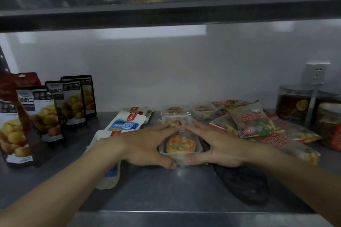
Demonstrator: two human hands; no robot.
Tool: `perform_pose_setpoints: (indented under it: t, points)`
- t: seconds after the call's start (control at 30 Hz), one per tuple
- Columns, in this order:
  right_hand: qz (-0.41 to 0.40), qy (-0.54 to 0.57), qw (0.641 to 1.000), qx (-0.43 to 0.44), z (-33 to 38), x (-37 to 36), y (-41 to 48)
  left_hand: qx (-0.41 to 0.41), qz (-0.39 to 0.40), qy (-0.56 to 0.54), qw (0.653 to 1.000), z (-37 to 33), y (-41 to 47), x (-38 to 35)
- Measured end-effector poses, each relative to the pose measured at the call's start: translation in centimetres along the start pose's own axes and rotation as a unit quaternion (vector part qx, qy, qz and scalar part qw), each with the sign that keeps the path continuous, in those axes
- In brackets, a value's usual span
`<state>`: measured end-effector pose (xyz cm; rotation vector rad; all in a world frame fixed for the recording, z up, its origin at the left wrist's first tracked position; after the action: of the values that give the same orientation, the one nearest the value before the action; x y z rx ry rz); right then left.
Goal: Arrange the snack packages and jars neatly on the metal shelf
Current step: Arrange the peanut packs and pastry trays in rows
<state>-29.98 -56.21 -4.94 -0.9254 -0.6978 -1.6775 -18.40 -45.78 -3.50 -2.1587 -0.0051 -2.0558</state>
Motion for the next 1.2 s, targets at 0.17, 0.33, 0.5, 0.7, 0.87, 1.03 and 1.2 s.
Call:
perform_pose_setpoints:
  t: [0.17, 0.33, 0.5, 0.7, 0.87, 1.03, 1.2]
  points:
    - [-0.058, 0.008, 0.998, -0.012, 1.7, 4.0, -0.3, -0.022, -0.021, -0.064, 0.997, -0.9, -0.2, 3.0]
    - [-0.136, -0.103, 0.984, -0.05, 0.0, 10.5, 3.2, 0.009, -0.108, -0.037, 0.993, 0.3, 4.3, 6.8]
    - [-0.072, -0.158, 0.98, -0.099, -3.5, 12.0, 6.5, 0.041, -0.115, 0.002, 0.993, 1.1, 11.3, 7.4]
    - [-0.027, -0.129, 0.981, -0.144, -7.9, 12.3, 9.3, 0.072, -0.074, -0.075, 0.992, 2.4, 16.9, 5.9]
    - [0.008, -0.135, 0.976, -0.17, -10.5, 12.3, 11.0, 0.084, -0.041, -0.069, 0.993, 3.0, 19.2, 5.0]
    - [0.037, -0.13, 0.977, -0.165, -11.8, 11.5, 12.3, 0.079, -0.019, -0.083, 0.993, 3.6, 20.5, 4.4]
    - [-0.039, -0.095, 0.988, -0.115, -11.9, 12.1, 12.8, 0.055, -0.109, -0.119, 0.985, 4.0, 20.9, 4.8]
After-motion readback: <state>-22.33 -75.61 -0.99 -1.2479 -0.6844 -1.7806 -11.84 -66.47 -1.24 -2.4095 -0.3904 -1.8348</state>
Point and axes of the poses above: each hand's wrist, its own y-axis towards the middle knuckle, its own x-axis out of the back of the hand, z = x × y, the point moved 6 cm from there along y, towards the middle knuckle, and after that the axes turned 6 degrees about y, right-handed, at the moved point
